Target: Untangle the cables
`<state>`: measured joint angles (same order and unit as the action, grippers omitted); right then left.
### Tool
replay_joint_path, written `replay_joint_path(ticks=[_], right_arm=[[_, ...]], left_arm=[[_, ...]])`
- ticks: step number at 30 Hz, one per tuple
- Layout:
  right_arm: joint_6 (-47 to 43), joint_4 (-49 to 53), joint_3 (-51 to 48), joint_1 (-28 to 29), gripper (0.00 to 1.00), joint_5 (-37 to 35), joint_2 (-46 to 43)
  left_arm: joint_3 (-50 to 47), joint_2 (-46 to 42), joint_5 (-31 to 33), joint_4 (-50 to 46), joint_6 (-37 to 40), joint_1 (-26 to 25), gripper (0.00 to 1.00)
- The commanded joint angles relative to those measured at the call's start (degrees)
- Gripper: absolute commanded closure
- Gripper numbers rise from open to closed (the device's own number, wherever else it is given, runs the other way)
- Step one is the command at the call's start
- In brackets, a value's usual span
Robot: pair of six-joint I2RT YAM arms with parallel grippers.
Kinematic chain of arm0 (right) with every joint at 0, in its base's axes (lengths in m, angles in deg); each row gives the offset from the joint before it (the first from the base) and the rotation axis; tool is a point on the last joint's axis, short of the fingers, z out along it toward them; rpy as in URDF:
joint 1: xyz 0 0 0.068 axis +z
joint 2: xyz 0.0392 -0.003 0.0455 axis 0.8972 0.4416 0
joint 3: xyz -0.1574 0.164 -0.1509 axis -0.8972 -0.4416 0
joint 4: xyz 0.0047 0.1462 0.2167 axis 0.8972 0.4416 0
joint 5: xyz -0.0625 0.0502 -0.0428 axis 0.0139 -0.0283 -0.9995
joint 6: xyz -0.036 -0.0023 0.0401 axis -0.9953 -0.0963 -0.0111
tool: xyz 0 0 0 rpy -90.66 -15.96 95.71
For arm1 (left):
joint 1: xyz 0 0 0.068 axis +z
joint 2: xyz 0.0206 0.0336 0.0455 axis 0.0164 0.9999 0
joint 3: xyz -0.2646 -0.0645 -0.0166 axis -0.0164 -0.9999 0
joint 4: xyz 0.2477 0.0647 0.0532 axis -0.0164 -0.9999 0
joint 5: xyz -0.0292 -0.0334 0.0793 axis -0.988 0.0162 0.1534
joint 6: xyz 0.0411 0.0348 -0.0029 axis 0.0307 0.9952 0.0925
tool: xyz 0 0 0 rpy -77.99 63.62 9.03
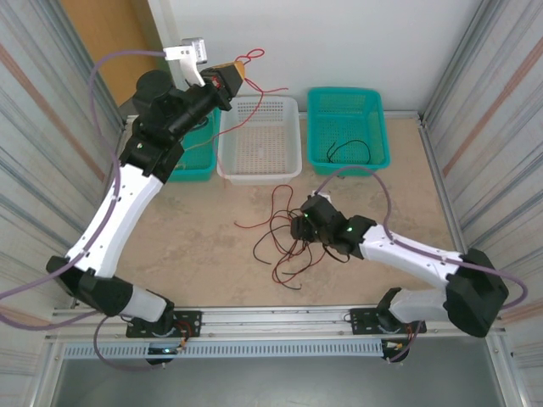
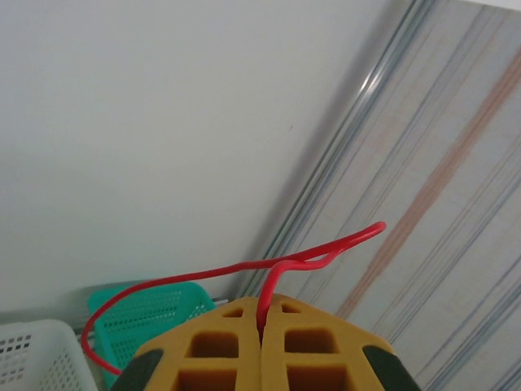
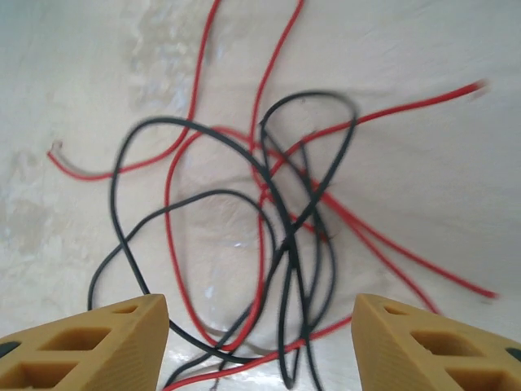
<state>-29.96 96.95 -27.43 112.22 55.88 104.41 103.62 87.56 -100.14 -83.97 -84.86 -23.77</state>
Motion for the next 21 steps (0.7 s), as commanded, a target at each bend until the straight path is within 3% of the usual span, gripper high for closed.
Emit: replay_joint_path(ticks=[1,10,21], right_arm=[[-1.52,13.03,2.15,0.30,0.40,-7.78,-6.49],[0.32,32.58,7.46,0.62,0.38,-14.80,-26.23],[-3.03,36.28,15.12,0.71,0.40,-15.58,-24.92]], left_arm=[[3.51,2.17,-3.55,4.23,-3.02,2.09,1.00],[7.10,12.45,-5.89,9.10,-2.78,4.36,1.00],[5.29,25.13,-6.86,25.19,-16.01,8.35,1.00]])
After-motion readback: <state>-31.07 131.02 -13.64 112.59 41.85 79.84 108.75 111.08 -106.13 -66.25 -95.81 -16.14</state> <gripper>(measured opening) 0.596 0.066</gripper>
